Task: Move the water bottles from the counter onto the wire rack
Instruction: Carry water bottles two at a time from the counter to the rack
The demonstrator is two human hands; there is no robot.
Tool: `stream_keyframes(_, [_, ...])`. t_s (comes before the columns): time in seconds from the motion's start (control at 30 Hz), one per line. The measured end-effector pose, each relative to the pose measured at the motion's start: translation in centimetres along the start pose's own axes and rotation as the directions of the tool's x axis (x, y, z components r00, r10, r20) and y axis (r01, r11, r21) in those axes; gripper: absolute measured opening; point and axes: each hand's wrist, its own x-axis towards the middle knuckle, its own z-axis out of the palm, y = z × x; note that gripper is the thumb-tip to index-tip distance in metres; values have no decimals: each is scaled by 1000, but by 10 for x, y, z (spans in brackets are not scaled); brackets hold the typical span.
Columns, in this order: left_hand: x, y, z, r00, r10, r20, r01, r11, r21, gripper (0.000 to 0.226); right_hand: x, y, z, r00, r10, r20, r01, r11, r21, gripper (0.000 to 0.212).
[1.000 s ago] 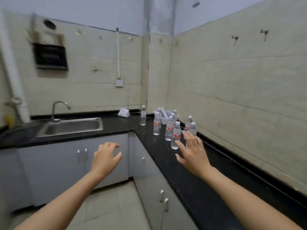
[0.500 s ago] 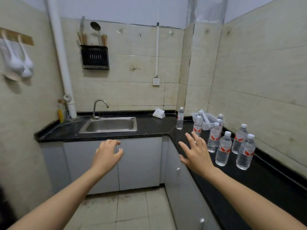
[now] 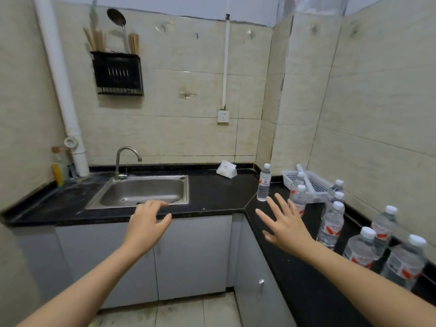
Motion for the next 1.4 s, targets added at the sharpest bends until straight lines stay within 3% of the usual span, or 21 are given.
stream_keyframes(0.13, [50, -30, 23, 999, -45, 13, 46, 999, -24, 30, 40, 18, 31, 987, -154, 39, 158, 979, -128, 62])
stream_keyframes(0.3, [136, -66, 64, 999, -5, 38, 9, 995, -102, 30, 101, 36, 54, 996, -17, 88, 35, 976, -213, 59])
stream_keyframes(0.47, [231, -88, 116, 988, 100, 117, -82, 986, -147, 31, 146, 52, 79, 979, 7, 202, 59, 945, -321, 55])
stream_keyframes(0.67, [315, -106, 173, 966, 156, 206, -107, 966, -233, 31, 192, 56, 91, 938, 240, 250, -137, 920, -368, 51])
stream_keyframes(0.87, [317, -107, 258, 893, 175, 416, -54, 957, -286, 31, 175, 39, 133, 933, 177, 314, -70, 943, -326, 46])
stream_keyframes(1.07, [322, -68, 324, 798, 227, 558, -65, 953, -295, 34, 159, 37, 189, 792, 457, 404, -357, 884, -301, 49])
stream_keyframes(1.4, [397, -9, 424, 744, 273, 610, -152, 958, -243, 33, 206, 95, 307, 648, 616, 448, -620, 768, -160, 53])
